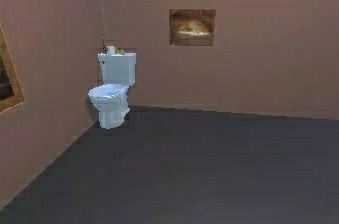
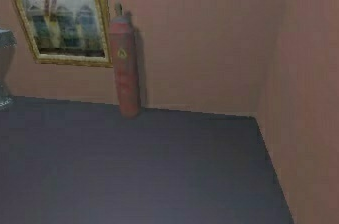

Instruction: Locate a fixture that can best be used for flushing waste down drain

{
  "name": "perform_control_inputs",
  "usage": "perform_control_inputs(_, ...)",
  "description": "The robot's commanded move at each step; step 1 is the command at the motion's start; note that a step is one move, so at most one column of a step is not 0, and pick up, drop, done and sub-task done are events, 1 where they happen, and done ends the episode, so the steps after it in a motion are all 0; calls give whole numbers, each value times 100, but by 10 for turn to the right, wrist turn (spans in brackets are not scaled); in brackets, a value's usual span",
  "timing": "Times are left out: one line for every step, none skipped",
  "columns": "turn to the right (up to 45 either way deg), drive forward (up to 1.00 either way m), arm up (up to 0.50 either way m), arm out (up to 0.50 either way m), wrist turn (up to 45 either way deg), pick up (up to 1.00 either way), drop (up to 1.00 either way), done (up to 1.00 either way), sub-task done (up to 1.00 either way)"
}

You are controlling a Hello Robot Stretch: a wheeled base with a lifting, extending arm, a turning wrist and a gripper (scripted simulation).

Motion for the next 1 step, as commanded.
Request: perform_control_inputs(0,100,0,0,0,0,0,0,0)
